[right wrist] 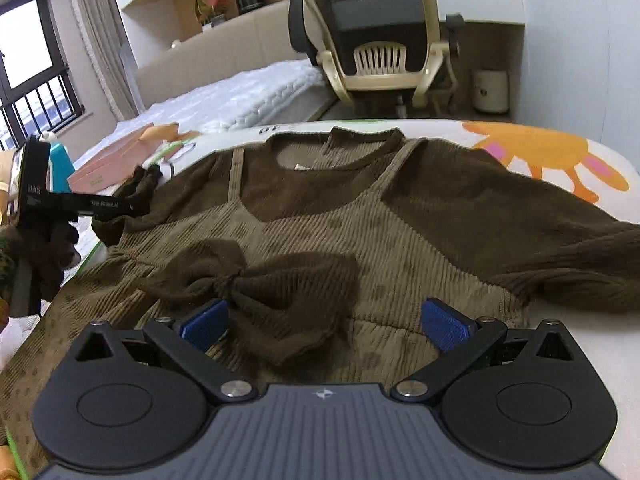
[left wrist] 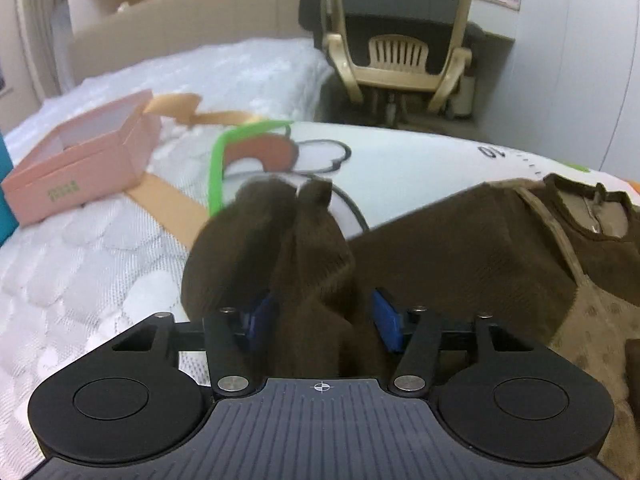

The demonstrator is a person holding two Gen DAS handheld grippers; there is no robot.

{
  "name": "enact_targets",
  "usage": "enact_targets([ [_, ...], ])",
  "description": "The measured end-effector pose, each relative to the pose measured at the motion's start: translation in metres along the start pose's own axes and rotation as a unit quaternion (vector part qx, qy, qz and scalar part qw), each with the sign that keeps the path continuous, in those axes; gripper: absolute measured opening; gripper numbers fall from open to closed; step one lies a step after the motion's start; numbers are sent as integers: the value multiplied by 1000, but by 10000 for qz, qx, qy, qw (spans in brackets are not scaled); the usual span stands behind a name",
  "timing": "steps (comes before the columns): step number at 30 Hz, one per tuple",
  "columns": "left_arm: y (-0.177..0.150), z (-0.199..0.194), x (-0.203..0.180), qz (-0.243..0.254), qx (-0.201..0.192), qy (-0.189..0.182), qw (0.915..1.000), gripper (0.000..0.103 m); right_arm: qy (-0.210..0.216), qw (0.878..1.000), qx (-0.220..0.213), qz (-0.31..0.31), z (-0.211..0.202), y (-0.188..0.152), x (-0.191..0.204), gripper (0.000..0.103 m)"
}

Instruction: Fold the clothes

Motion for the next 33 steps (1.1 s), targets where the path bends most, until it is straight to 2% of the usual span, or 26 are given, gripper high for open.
enact_targets([
  [1,0,-1,0,10,-10,-11,10000,43,27,10000,-25,28,0,0,-1,103],
  [2,1,-1,0,11,-4,-17,10000,18,54,10000,-49,56,0,-1,-2,103],
  [3,2,-2,0,20,-3,-12,10000,14,84,9999,-63,91,0,-1,-2,103],
  [5,6,-6,-1,62,-77,-13,10000,9,134,9998,-64,147,-1,-1,-3,103],
  [8,23,-30,-13,262,-561,-128,9980,8,164,9998,-29,144,-2,0,-3,103],
  [11,58,-84,-51,693,-1483,-697,9840,8,211,9997,5,110,-3,2,-3,103],
  [12,67,-99,-64,753,-1689,-964,9780,8,227,9997,16,99,-3,3,-3,103],
  [13,73,-110,-80,710,-1741,-1403,9721,9,246,9996,-5,98,-5,4,-3,103],
  [14,78,-121,-96,641,-1750,-1888,9642,16,267,9996,-46,104,-9,7,-3,103],
  [15,76,-124,-114,580,-1559,-2377,9570,28,265,9995,-114,98,-13,9,-3,103],
  [16,71,-126,-131,520,-1299,-2862,9479,71,203,9995,-216,82,-19,13,-3,103],
  [17,61,-123,-144,461,-1042,-3120,9432,98,113,9994,-330,63,-26,18,-4,103],
  [19,37,-114,-164,391,-556,-3386,9385,97,-60,9986,-519,33,-38,28,-6,103],
  [21,13,-104,-172,434,-195,-3319,9421,97,-214,9978,-621,20,-45,38,-9,103],
  [23,-4,-98,-172,558,-47,-3081,9497,97,-283,9976,-620,-85,-42,49,-9,100],
  [25,-13,-94,-165,715,-35,-2691,9605,97,-305,9978,-513,-288,-28,63,-4,85],
  [28,-19,-87,-149,828,-14,-2158,9729,100,-198,9988,-309,-337,7,79,3,71],
  [31,-23,-85,-144,975,-54,-1761,9795,102,-261,9984,-158,-471,49,82,8,71],
  [33,-24,-85,-142,1068,-143,-1678,9799,102,-354,9980,-1,-522,76,77,9,65],
])
Point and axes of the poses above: each gripper's, at about its wrist camera, not at the fingertips, and z roughly the way its jaws point, x to its left, y to its top, the point moved 7 cm from there along z, roughly the way its jaws point, and after that the axes turned 3 degrees about -x, right-handed, at the moved point
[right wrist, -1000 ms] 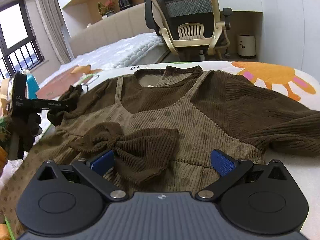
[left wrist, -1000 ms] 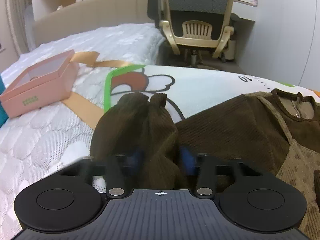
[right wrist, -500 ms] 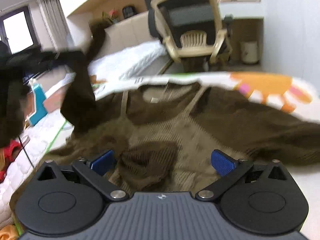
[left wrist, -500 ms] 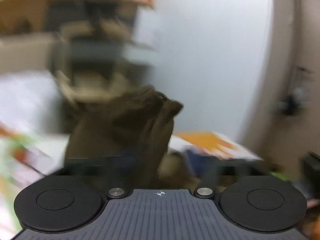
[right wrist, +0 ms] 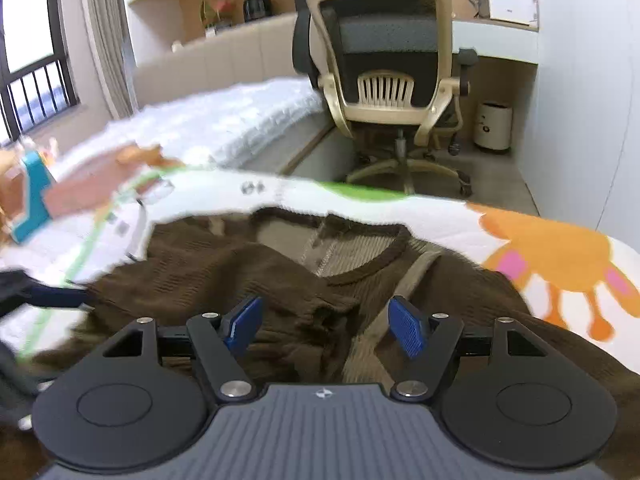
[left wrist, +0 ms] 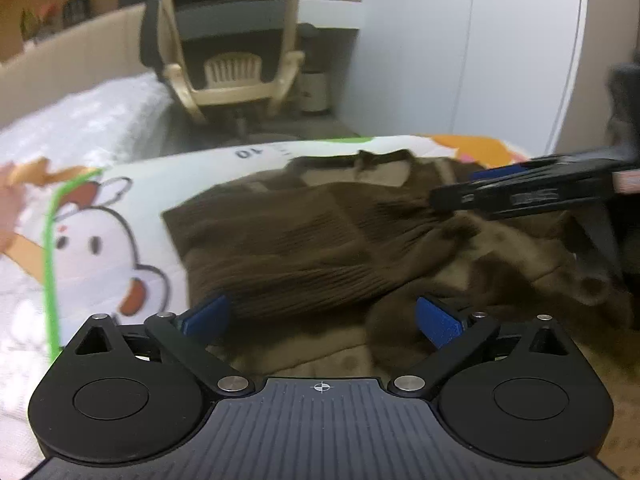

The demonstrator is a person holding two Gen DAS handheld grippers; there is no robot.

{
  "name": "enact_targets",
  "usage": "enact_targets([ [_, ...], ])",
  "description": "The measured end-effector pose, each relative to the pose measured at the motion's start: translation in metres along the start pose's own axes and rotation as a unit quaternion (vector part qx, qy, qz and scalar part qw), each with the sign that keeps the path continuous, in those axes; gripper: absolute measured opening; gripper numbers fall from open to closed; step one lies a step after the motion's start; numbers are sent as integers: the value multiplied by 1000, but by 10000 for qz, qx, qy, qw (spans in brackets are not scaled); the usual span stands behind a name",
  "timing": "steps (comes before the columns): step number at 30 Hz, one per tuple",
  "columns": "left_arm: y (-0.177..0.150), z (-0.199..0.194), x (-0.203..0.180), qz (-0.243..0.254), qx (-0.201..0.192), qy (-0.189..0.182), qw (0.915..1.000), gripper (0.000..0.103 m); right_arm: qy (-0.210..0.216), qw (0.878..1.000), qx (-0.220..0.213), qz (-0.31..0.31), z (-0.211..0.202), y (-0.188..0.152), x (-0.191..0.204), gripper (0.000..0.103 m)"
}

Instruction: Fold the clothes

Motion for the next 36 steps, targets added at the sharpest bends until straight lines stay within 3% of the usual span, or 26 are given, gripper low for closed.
enact_targets([
  [1,0,1,1,-37,9,-25,10000,102,9,10000,67,-12,9,-4,2,48],
  [5,0,6,6,-190,54,-145,9997,102,62,9999,116,-102,16,-10,12,33],
  [8,-1,11,11,-378,139,-271,9988,102,60,9998,110,-123,14,-11,13,31],
  [11,0,9,9,-68,-85,-100,9999,102,94,9999,100,-23,13,-10,10,25],
  [13,4,6,6,141,-208,-95,9996,102,157,9999,43,-6,8,-5,11,14],
  [18,22,-1,-1,135,-459,-579,9972,102,103,9988,-459,-105,-29,30,4,13],
  [21,33,7,-11,142,-419,-999,9940,102,-359,9983,-451,-23,-35,36,-21,13],
  [24,30,32,-15,-38,36,-1106,9938,102,-596,9978,150,256,-16,17,-46,19],
  [25,27,40,-15,-89,179,-1100,9937,102,-578,9972,187,440,-17,12,-55,25],
  [27,18,53,-10,-258,455,-1098,9926,102,-537,9951,67,827,-31,5,-72,43],
  [30,7,58,-1,-455,586,-1151,9906,102,-798,9869,-632,1255,-97,5,-111,53],
  [31,6,58,1,-501,570,-1201,9899,103,-1053,9800,-906,1422,-125,2,-129,66],
  [32,4,57,3,-547,554,-1251,9891,103,-1324,9712,-1101,1646,-150,-4,-148,70],
  [36,2,57,3,-621,489,-1246,9890,103,-2102,9272,-1017,2930,-214,-61,-216,71],
])
Point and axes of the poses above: each gripper's, at about its wrist camera, not at the fingertips, and z roughly the way its jaws point, x to its left, y to its top, the point moved 7 cm from there along z, roughly the way its jaws point, and after that the axes turned 3 degrees about -x, right-handed, at the moved point
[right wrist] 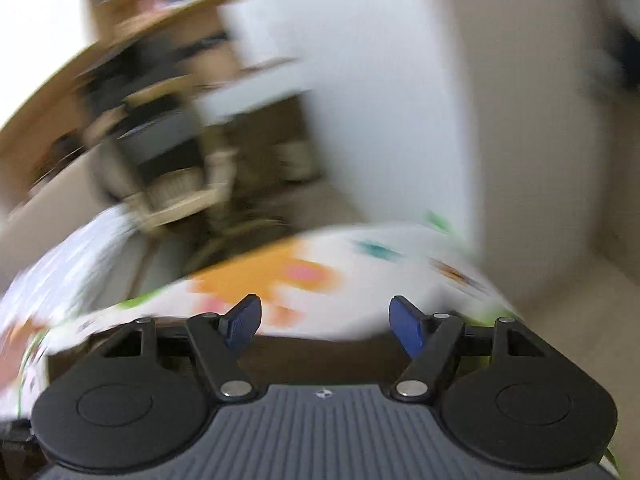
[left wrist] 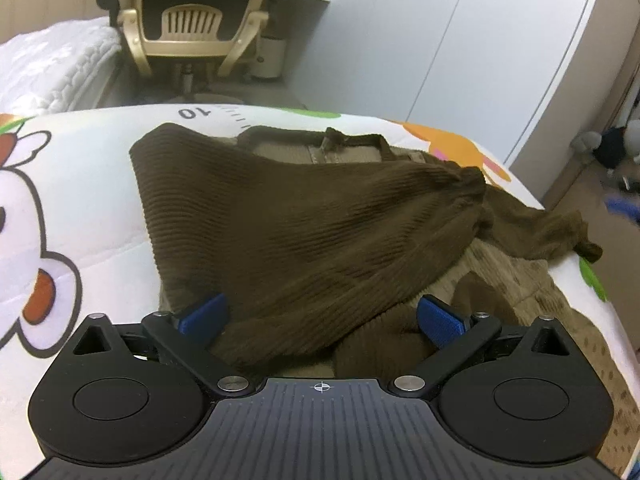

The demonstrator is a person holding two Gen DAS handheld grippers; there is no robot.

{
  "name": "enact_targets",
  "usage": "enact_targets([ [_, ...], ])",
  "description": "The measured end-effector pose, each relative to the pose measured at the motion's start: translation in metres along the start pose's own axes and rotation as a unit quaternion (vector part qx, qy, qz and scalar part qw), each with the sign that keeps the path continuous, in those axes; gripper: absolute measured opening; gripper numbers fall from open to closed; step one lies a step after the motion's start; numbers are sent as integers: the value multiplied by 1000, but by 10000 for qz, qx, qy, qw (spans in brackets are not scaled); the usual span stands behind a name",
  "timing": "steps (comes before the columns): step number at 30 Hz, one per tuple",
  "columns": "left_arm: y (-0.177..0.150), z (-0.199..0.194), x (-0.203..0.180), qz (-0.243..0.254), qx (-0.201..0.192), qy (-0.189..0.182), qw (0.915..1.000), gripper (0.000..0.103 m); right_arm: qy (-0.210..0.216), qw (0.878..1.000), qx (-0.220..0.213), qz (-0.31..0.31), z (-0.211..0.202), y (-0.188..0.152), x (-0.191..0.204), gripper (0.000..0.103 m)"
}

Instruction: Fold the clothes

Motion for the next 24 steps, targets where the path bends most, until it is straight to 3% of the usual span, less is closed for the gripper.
enact_targets([
  [3,-1,2,-3,175,12,102,9998,103,-142,9954,318,890,1,-17,-34,71],
  [7,-1,4,-5,244,8,192,9995,103,12,9842,515,1695,30,-26,-27,71],
  [10,-2,4,-5,222,-49,202,9995,103,-174,9805,589,1865,69,-26,-17,57],
  [11,-2,4,-5,223,-67,209,9995,103,-228,9856,478,1603,77,-23,-12,41],
  [13,-2,4,-6,234,-88,226,9994,103,-329,9969,313,647,92,-19,5,18],
  [14,-2,4,-6,247,-88,235,9994,103,-377,9989,249,152,99,-18,15,13],
  [17,-3,5,-6,246,-97,235,9994,103,-265,9976,64,-633,100,-7,46,8],
  [20,-3,4,-6,252,-119,215,9994,103,269,9929,-345,-1107,74,11,101,7],
  [22,-2,3,-5,194,-121,179,9996,103,680,9851,-629,-1448,52,22,143,6],
  [24,0,1,-2,62,-117,127,9998,103,1258,9678,-945,-1968,28,22,200,6],
])
Point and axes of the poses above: each gripper's, at about its wrist camera, not at the fingertips, and z roughly the way its jaws point, x to its left, y to its top, the point moved 7 cm from there along z, roughly the way its jaws point, and after that the axes turned 3 degrees about -x, right-handed, at the moved point
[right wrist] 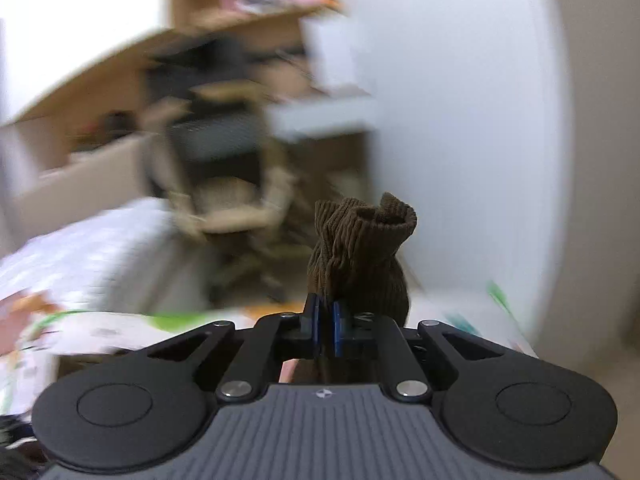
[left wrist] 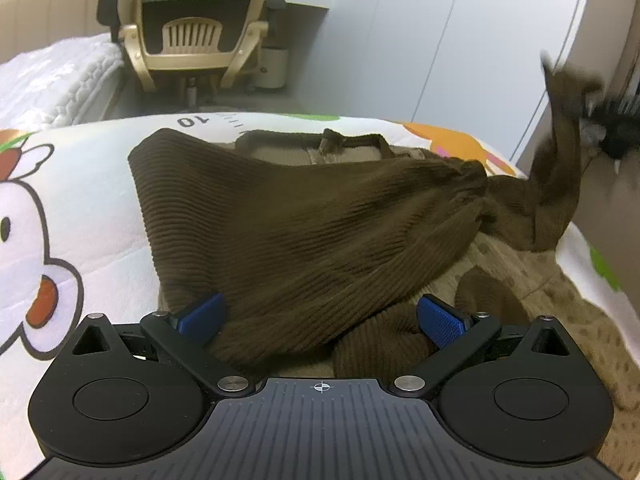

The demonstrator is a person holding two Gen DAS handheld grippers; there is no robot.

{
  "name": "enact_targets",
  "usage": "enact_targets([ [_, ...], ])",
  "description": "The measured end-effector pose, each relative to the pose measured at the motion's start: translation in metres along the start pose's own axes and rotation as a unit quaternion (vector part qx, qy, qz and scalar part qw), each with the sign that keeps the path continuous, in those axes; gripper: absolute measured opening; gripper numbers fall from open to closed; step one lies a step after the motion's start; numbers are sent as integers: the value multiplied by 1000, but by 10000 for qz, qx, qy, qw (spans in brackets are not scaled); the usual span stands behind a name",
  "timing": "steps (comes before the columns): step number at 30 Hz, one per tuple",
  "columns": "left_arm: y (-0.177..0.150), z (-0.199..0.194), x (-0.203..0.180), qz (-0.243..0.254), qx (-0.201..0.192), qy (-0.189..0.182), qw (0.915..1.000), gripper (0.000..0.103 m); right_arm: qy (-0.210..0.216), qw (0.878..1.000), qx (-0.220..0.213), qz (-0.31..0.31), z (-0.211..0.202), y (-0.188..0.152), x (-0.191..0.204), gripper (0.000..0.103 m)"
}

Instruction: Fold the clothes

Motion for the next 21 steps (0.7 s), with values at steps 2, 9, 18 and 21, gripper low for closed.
enact_targets([
  [2,2,-7,3,-235,-4,-162,9996,103,764,9957,-257,-452,-5,14,58,7],
  [9,4,-54,-3,-213,-280,-1011,9943,103,2262,9713,86,-725,-1,6,139,48],
  [18,29,-19,7,-745,-386,-150,9964,103,1189,9917,481,-74,3,-43,37,63],
  [21,29,4,7,-575,-242,116,9980,76,977,9928,653,-228,11,-66,24,64],
])
Point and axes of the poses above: each gripper's, at about its wrist camera, not at the fingertips, and z roughly the way its jaws point, x to its left, y to its top, the point moved 7 cm from there along z, roughly the way its jaws point, and after that the axes turned 3 degrees about -x, right-handed, at the moved point
